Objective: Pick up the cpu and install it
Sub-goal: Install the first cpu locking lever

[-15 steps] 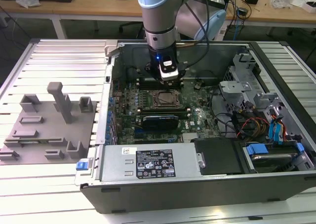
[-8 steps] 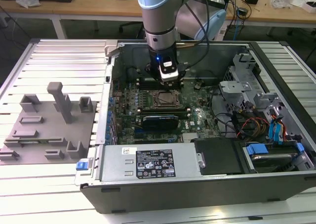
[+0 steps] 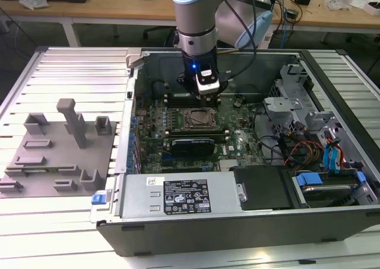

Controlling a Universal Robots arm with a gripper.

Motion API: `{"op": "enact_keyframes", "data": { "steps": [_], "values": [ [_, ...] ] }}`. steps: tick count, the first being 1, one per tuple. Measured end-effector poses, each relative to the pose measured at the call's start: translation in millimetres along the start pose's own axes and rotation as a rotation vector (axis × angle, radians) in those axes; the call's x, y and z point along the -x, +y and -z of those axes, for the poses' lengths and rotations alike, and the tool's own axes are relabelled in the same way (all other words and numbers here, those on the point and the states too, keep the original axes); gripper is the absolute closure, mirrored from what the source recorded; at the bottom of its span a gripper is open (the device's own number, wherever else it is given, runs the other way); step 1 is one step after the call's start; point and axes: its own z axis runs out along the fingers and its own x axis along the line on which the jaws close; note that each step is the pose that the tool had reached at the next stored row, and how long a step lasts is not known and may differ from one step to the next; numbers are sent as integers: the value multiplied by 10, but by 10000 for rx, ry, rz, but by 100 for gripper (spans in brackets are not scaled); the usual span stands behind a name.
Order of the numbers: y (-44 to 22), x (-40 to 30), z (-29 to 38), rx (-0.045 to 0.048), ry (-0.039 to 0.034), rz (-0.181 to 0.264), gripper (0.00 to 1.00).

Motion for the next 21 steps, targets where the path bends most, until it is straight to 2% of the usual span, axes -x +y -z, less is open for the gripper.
{"op": "enact_keyframes", "data": {
  "steps": [2, 3, 4, 5, 7, 8, 21],
  "values": [
    [4, 8, 49, -64, -28, 12, 89],
    [9, 14, 84, -181, -56, 36, 89],
    [9, 16, 92, -413, -12, 72, 89],
    [8, 15, 93, -581, 57, 94, 89],
    [9, 15, 92, -795, 174, 121, 89],
    [8, 15, 92, -823, 190, 123, 89],
    [7, 17, 91, -824, 194, 126, 89]
  ]
}}
